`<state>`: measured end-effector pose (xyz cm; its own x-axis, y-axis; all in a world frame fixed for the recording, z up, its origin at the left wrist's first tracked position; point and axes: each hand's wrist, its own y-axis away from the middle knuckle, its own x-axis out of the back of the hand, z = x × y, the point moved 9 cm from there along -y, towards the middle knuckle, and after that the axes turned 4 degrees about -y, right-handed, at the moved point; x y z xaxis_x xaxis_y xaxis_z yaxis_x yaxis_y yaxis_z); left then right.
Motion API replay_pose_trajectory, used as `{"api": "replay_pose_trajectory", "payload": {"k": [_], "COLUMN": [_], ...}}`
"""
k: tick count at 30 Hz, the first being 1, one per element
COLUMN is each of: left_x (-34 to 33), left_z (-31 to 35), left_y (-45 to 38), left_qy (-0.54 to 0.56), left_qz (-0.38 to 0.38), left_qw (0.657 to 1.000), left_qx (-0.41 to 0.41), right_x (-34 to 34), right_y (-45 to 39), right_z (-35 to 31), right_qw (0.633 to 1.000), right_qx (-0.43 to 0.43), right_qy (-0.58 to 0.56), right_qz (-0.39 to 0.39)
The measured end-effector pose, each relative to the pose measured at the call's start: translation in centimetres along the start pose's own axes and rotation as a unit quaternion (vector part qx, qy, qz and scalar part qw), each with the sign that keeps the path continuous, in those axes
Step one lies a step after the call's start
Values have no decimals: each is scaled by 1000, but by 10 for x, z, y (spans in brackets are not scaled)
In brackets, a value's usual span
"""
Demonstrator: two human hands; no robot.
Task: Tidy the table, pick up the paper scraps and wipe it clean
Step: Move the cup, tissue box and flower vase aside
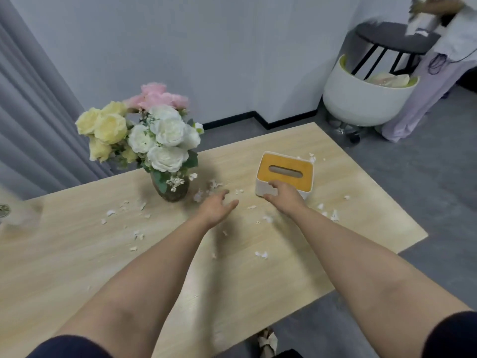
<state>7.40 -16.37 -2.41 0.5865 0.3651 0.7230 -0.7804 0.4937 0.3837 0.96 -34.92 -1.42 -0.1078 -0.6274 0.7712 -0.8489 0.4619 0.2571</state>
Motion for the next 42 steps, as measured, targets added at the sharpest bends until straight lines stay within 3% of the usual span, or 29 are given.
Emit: {"api": "replay_pose_trajectory", "payload": {"k": [9,21,31,42], "left_x": [-41,-62,-53,-6], "left_z": [90,86,76,-4], "left_y": [-77,-127,-87,8], "left_qy": [-37,26,108,113], "left_qz": [16,23,49,117], "left_qw": [999,993,987,977], "left_qx": [-7,110,110,141], "right_x": [70,42,47,-3], "right_y": [-49,-85,-67,-4], "right_z": [99,135,119,28], "right_qw": [998,986,983,990], "right_qx": [-51,-125,-123,-49], "right_qy": [-1,-111,-134,-132], "right_qz": [44,5,23,-12]}}
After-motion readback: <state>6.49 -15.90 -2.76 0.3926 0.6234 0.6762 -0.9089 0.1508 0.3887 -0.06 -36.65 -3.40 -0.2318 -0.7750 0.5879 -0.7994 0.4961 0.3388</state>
